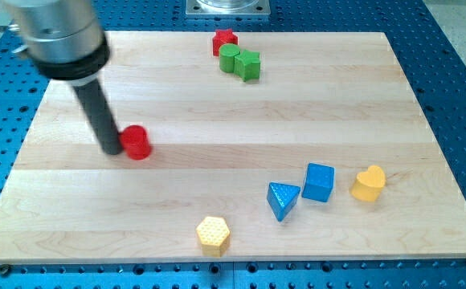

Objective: Slide the red circle diagonally to the red star

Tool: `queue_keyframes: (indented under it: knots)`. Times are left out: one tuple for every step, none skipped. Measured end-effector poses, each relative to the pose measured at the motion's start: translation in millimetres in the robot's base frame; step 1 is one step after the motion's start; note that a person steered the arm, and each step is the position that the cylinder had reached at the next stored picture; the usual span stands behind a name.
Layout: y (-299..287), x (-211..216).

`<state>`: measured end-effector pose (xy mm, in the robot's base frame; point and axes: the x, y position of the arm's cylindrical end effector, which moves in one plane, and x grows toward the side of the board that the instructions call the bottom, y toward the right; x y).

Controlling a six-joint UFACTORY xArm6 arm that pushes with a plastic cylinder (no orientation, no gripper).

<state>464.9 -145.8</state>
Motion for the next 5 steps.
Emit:
queue_keyframes:
  knots:
    - [15,45]
    - [66,-20]
    - [69,-103]
    - [77,-61]
    - [53,-87]
